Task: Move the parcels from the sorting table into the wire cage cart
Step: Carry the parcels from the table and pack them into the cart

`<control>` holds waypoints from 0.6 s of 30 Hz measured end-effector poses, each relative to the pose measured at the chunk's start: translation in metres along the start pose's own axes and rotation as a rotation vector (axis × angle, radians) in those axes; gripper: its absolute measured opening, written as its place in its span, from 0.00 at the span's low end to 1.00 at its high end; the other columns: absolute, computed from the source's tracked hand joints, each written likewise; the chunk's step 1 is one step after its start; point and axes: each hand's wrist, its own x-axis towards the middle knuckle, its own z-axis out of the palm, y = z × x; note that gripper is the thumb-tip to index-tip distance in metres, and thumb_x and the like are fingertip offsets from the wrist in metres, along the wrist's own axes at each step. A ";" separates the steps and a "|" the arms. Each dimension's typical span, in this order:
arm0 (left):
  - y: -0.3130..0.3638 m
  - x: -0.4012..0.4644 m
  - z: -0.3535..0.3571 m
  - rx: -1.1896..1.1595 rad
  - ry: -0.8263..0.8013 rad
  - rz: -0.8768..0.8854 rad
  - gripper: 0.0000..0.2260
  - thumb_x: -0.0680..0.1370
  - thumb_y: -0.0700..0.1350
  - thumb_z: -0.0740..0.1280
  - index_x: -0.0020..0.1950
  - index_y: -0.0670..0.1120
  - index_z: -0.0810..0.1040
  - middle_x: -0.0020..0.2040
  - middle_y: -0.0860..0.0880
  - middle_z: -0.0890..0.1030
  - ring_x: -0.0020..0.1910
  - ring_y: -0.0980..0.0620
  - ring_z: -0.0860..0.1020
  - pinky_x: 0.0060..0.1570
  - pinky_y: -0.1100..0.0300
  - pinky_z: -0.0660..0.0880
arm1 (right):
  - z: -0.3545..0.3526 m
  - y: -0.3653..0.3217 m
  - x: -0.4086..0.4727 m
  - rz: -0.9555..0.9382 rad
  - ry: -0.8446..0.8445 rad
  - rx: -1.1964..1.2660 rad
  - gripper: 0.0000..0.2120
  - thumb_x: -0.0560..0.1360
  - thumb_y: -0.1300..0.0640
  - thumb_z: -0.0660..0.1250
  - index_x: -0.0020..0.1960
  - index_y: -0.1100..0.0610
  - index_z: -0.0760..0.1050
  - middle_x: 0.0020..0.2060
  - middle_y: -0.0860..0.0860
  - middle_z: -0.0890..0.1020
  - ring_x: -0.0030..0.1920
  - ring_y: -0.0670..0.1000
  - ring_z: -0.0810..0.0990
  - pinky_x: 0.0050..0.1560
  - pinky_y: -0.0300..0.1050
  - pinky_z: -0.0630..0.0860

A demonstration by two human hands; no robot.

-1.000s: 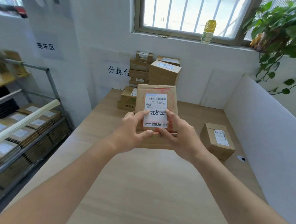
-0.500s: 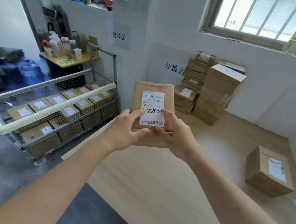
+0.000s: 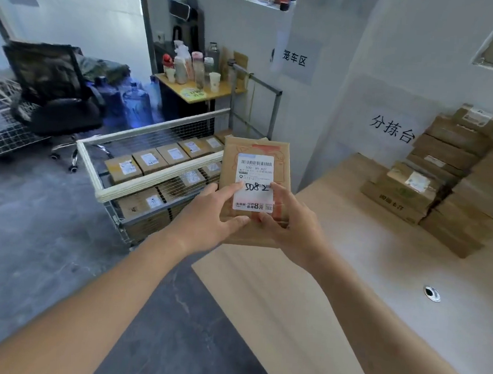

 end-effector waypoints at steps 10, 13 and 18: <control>-0.121 0.016 -0.091 0.020 0.012 -0.134 0.33 0.80 0.58 0.70 0.82 0.57 0.61 0.71 0.50 0.70 0.71 0.50 0.70 0.68 0.56 0.67 | 0.115 -0.075 0.093 -0.020 -0.157 0.091 0.30 0.77 0.38 0.67 0.76 0.33 0.59 0.63 0.43 0.79 0.58 0.45 0.81 0.61 0.53 0.80; -0.151 0.027 -0.107 0.028 0.025 -0.173 0.34 0.79 0.59 0.70 0.82 0.57 0.61 0.73 0.49 0.70 0.72 0.49 0.70 0.71 0.53 0.67 | 0.139 -0.088 0.123 -0.027 -0.200 0.074 0.30 0.78 0.39 0.67 0.77 0.33 0.59 0.62 0.44 0.79 0.59 0.46 0.80 0.61 0.53 0.80; -0.198 0.054 -0.130 0.018 0.050 -0.257 0.34 0.79 0.60 0.70 0.82 0.58 0.59 0.75 0.49 0.69 0.74 0.49 0.69 0.73 0.50 0.68 | 0.176 -0.105 0.182 -0.074 -0.272 0.064 0.31 0.79 0.40 0.68 0.78 0.34 0.58 0.62 0.44 0.78 0.57 0.44 0.80 0.58 0.50 0.81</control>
